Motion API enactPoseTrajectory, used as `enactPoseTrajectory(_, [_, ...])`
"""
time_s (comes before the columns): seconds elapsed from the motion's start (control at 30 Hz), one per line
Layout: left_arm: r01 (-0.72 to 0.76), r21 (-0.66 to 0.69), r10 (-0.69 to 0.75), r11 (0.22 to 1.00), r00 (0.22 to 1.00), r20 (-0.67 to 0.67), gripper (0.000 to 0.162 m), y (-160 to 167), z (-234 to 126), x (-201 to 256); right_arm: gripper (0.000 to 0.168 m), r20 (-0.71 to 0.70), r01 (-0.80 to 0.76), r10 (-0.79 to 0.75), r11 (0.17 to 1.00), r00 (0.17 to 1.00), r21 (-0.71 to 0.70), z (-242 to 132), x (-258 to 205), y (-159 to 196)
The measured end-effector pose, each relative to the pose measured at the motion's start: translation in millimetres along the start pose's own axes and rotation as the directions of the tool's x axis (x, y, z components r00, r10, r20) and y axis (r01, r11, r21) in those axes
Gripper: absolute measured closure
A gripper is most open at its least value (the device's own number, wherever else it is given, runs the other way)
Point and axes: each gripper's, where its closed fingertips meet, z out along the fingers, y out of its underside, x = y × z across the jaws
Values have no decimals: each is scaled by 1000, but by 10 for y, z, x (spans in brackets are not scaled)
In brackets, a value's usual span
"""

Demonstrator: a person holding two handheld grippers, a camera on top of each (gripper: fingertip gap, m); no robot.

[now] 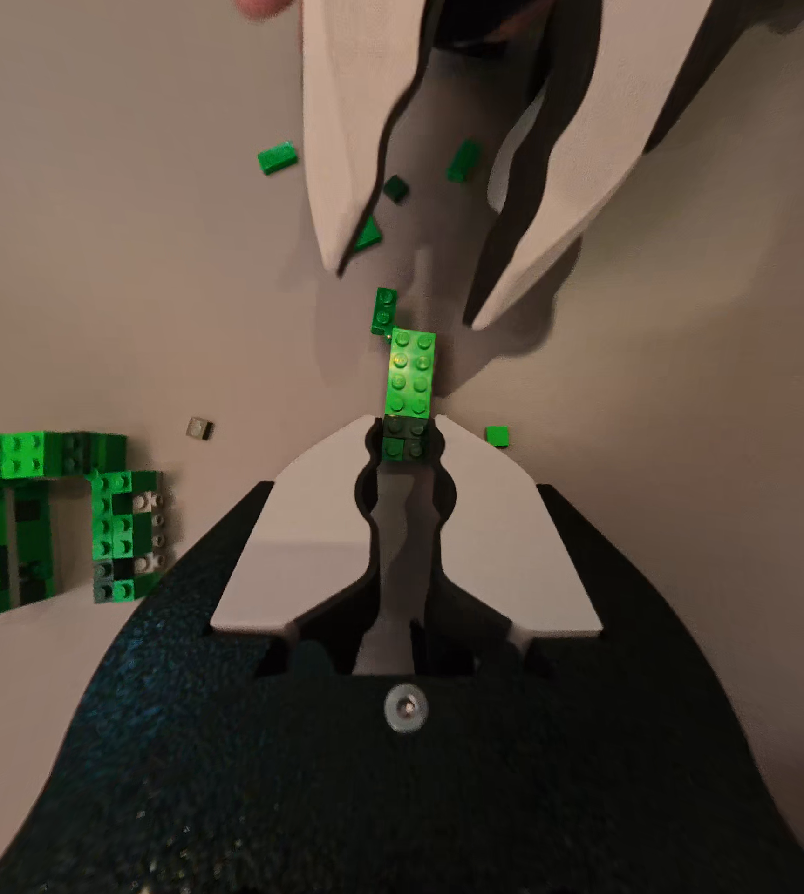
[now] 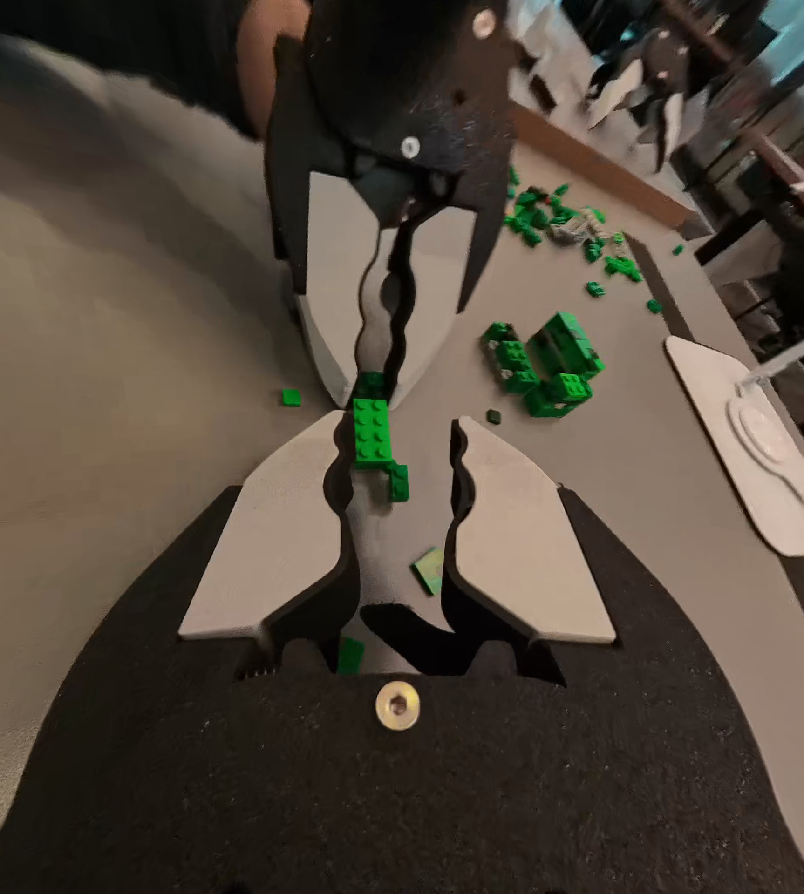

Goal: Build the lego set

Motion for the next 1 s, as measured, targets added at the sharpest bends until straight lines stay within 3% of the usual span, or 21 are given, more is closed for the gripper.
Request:
enactPoseTrajectory(0.13, [-115,-9,115,993,992,60,145,-64,-18,48,140,54,129,-123,981,991,-143,109,-173,22])
enactPoseTrajectory(0.27, [-151,32,148,988,986,76,145,-159,-90,63,141,3,237,-244,935,970,-264,143,-134,78])
enactPoseTrajectory(0.4, [-184,41,177,982,976,126,144,-209,-146,20,148,-40,249,-278,910,960,-331,144,-68,120])
enactPoseTrajectory(0.43, [-179,59,169,982,974,149,142,-233,-155,-3,148,-47,235,-264,915,963,-327,129,-50,111])
enactPoseTrajectory(0.53, [-193,137,160,972,963,219,113,-291,-216,-65,148,-43,122,-136,963,990,-239,65,-35,44])
enactPoseTrajectory(0.57, [-211,170,166,963,956,243,111,-313,-247,-76,148,-28,64,-71,978,997,-197,36,-38,8])
enactPoseTrajectory(0.63, [-204,214,152,955,960,237,115,-315,-272,-54,148,9,-38,40,994,999,-104,-32,-30,-79])
enactPoseTrajectory(0.73, [-57,300,38,952,997,69,118,-334,-232,79,148,78,-114,113,993,991,8,-145,-42,-188])
enactPoseTrajectory(0.87, [70,469,-35,880,996,-83,121,-504,-339,171,148,113,-111,104,992,988,56,-228,-65,-224])
enactPoseTrajectory(1.0, [83,512,-21,855,992,-126,131,-566,-385,214,148,126,-74,67,996,990,51,-226,-113,-218])
